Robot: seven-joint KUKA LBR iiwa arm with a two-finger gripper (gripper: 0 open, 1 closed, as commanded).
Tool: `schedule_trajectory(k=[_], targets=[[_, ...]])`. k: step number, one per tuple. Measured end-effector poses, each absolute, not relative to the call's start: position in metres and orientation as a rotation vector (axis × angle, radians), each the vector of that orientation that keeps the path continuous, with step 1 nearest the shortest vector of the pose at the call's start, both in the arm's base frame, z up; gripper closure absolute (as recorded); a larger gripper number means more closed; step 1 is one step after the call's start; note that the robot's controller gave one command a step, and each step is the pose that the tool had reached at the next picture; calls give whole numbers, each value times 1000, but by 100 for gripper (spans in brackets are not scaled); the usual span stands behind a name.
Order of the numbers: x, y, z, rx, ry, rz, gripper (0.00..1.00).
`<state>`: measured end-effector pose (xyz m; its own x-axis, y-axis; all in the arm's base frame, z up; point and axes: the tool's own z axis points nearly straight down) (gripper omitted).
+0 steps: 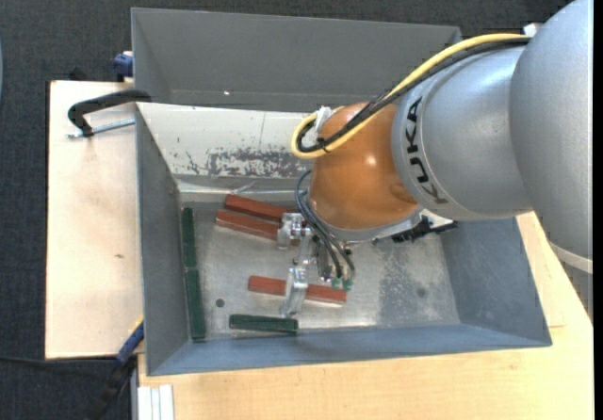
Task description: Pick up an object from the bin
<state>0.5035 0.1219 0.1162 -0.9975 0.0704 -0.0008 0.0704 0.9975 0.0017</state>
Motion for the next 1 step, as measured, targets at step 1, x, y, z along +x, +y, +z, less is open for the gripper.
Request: schedule_trajectory(k=[1], targets=[[510,103,131,122,3133,3,0]])
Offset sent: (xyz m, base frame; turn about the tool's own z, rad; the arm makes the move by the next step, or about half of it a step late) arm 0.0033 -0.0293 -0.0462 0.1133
